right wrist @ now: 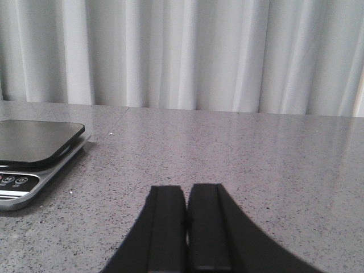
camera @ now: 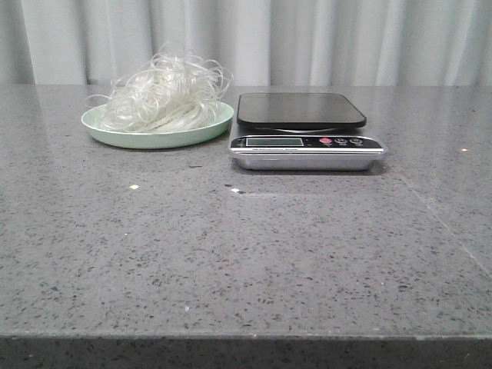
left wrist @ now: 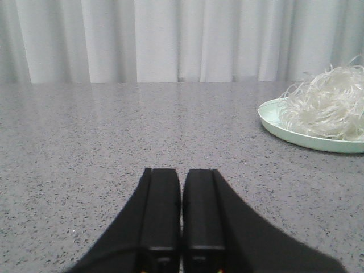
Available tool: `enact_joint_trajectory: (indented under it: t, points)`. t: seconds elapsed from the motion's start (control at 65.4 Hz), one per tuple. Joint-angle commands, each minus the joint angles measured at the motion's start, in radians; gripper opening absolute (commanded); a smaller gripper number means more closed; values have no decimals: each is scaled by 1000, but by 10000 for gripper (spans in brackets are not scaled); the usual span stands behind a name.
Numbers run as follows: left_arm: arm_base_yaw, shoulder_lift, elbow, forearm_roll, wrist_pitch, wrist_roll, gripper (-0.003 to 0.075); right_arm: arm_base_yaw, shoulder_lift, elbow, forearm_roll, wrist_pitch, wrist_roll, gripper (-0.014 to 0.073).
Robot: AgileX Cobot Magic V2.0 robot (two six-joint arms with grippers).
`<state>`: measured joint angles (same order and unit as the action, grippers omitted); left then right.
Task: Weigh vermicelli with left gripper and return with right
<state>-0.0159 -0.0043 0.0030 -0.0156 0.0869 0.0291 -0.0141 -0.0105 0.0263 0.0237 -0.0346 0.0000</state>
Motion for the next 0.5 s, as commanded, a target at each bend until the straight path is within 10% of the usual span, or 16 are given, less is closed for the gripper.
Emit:
enact_joint_trajectory:
  t: [0.0,0.49]
  points:
    - [-4,-21,8,0,-87,-9,134,-1,-17,-6,-7,-74,0,160]
    - [-6,-6,-92,3,-443,-9,134,-1,-17,-6,-7,-74,0,160]
